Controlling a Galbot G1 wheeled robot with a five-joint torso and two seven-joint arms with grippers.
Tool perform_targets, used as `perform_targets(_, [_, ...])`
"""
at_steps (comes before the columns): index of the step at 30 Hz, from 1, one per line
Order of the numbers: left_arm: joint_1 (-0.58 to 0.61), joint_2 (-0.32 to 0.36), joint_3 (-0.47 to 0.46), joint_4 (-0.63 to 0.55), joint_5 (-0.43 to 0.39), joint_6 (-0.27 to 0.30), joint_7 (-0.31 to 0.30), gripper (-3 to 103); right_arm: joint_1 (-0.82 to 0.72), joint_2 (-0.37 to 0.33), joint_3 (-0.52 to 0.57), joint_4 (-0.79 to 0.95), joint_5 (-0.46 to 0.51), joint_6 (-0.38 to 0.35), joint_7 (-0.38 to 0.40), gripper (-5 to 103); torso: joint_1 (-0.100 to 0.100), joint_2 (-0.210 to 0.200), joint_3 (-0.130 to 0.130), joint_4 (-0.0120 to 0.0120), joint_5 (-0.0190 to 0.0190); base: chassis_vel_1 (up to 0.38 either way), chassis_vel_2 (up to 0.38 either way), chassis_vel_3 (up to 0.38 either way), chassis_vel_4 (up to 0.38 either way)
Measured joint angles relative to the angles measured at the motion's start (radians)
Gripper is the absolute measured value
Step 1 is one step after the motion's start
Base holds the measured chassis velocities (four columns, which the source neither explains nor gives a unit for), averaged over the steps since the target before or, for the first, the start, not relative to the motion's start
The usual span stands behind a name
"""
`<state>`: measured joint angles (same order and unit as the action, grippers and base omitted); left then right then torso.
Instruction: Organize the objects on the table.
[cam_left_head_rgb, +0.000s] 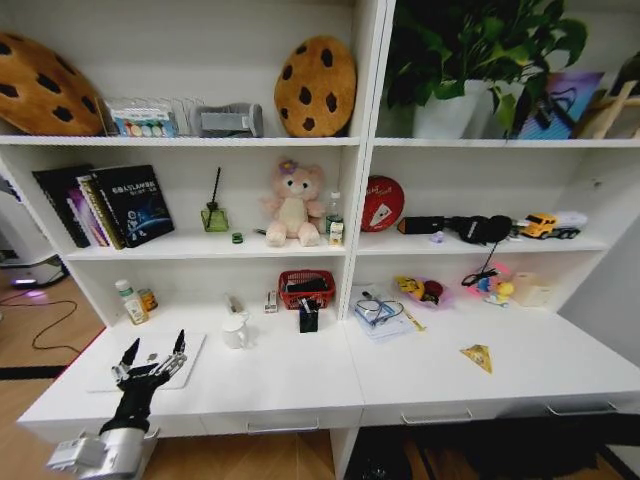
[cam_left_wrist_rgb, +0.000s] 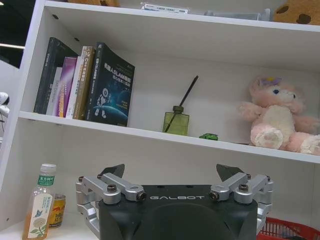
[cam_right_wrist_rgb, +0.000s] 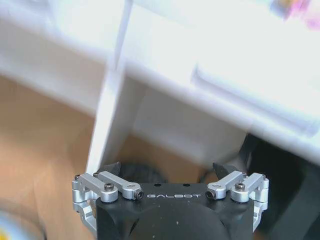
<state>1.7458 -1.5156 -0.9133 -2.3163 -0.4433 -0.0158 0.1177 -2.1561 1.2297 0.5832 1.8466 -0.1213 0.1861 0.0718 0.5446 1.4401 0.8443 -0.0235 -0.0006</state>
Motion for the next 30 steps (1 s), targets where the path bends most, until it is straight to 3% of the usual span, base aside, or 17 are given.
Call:
perform_targets(1, [-0.002, 0.0, 0.004, 0.0, 0.0, 0.002, 0.0, 100, -0.062, 0.01, 0.007, 0.129, -0.015, 0.005, 0.022, 100, 0.0, 0.0, 0.0, -0.0001, 0.0, 0.0, 0.0, 0.0, 0.0])
perform_targets(5, [-0.006, 0.0, 0.007, -0.001, 0.0, 0.006, 0.001, 100, -0.095, 0.039, 0.012, 0.313, -0.032, -0.025, 0.032, 100, 0.0, 0.0, 0.0, 0.0002, 0.0001, 0.0, 0.0, 0.0, 0.0])
perform_targets(7, [-0.008, 0.004, 0.008, -0.001, -0.001, 0.009, 0.002, 100, -0.035, 0.065, 0.009, 0.459, -0.009, -0.154, 0.013, 100, 0.0, 0.0, 0.0, 0.0, 0.0002, 0.0, 0.0, 0.0, 0.0])
perform_targets(8, [-0.008, 0.004, 0.008, -0.001, -0.001, 0.009, 0.002, 100, -0.035, 0.065, 0.009, 0.459, -0.009, -0.154, 0.013, 100, 0.0, 0.0, 0.0, 0.0, 0.0002, 0.0, 0.0, 0.0, 0.0])
perform_targets(9, [-0.008, 0.006, 0.008, -0.001, -0.003, 0.009, 0.002, 100, 0.029, 0.065, 0.003, 0.491, 0.046, -0.269, 0.006, 100, 0.0, 0.0, 0.0, -0.0001, 0.0002, 0.0, 0.0, 0.0, 0.0])
perform_targets(10, [-0.008, 0.007, 0.008, -0.001, -0.005, 0.009, 0.003, 100, 0.063, 0.061, 0.0, 0.495, 0.071, -0.318, 0.006, 100, 0.0, 0.0, 0.0, -0.0001, 0.0004, 0.0, 0.0, 0.0, 0.0])
perform_targets(12, [-0.013, 0.011, 0.013, 0.01, -0.008, 0.009, 0.003, 100, 0.334, 0.008, -0.021, 0.447, 0.191, -0.542, 0.011, 100, 0.0, 0.0, 0.0, -0.0001, 0.0012, 0.0, 0.0, 0.0, 0.0])
perform_targets(13, [-0.013, 0.011, 0.013, 0.01, -0.008, 0.009, 0.003, 100, 0.334, 0.008, -0.021, 0.447, 0.191, -0.542, 0.011, 100, 0.0, 0.0, 0.0, -0.0001, 0.0012, 0.0, 0.0, 0.0, 0.0])
perform_targets(15, [-0.019, 0.012, 0.018, 0.018, -0.008, 0.009, 0.003, 100, 0.539, -0.035, -0.033, 0.374, 0.281, -0.639, 0.016, 100, 0.001, -0.001, 0.0, 0.0009, 0.0013, 0.0, 0.0, 0.0, 0.0])
perform_targets(20, [-0.017, 0.012, 0.021, 0.02, -0.006, 0.012, 0.004, 100, 0.71, -0.116, 0.003, 0.249, 0.314, -0.648, -0.034, 100, 0.001, -0.001, 0.001, 0.0004, 0.0007, 0.0, 0.0, 0.0, 0.0])
perform_targets(30, [0.007, 0.011, 0.018, 0.001, -0.001, 0.009, 0.01, 100, 0.698, -0.159, 0.125, 0.189, 0.368, -0.617, -0.108, 100, 0.0, 0.0, 0.0, 0.0, 0.0006, -0.046, -0.062, 0.041, 0.061])
